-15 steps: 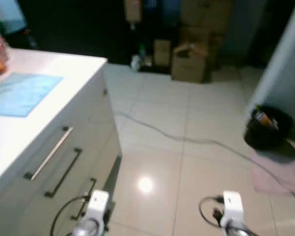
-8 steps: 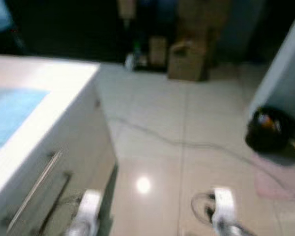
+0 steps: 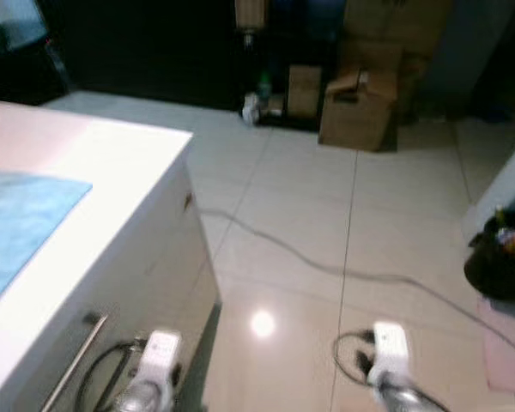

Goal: Kitchen organization

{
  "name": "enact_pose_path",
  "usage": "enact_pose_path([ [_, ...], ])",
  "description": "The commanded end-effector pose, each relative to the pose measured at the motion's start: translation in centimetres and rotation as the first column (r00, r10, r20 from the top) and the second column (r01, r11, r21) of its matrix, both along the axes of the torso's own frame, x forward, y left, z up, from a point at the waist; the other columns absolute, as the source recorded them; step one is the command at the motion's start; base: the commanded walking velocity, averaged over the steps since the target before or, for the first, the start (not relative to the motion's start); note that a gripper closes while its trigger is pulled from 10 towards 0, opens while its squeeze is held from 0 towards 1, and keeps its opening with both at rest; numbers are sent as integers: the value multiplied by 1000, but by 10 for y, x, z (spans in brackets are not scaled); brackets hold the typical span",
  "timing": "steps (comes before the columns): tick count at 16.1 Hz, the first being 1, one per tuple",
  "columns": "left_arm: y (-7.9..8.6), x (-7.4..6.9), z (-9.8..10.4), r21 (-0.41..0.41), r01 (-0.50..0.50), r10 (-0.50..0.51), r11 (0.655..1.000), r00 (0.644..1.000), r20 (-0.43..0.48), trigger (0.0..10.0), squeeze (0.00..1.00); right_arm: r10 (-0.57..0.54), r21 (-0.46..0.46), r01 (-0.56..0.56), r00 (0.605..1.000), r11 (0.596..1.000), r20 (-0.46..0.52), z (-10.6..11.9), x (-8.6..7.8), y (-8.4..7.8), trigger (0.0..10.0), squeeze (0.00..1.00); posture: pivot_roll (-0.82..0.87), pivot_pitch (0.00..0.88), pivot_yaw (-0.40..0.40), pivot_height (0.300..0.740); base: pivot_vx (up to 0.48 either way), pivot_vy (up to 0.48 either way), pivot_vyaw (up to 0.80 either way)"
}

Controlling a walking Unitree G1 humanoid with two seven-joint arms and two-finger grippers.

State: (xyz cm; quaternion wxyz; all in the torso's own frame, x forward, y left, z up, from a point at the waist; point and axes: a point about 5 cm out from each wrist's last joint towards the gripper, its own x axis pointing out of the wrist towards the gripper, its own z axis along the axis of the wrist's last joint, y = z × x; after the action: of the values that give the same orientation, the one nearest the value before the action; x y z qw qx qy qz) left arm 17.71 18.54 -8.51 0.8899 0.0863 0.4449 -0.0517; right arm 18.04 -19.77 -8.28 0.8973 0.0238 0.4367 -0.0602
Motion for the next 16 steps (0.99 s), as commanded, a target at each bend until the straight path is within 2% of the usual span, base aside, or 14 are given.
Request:
enact_pose_path([
  [1,7,-12,-5,15,2,-2,1000,999,-42,10000,0,-1,9,2,1000,1000,-3,-1,0,3,10000,0,6,10,38,740,0,0,0],
  [8,6,-10,-4,9,-17,17,1000,999,-28,10000,0,3,11,-3,1000,1000,-3,0,1,4,10000,0,7,0,39,740,0,0,0],
  [16,11,-10,-4,46,-31,33,998,999,-40,10000,0,-3,19,3,1000,1000,-7,-1,0,5,10000,0,10,0,42,740,0,0,0],
])
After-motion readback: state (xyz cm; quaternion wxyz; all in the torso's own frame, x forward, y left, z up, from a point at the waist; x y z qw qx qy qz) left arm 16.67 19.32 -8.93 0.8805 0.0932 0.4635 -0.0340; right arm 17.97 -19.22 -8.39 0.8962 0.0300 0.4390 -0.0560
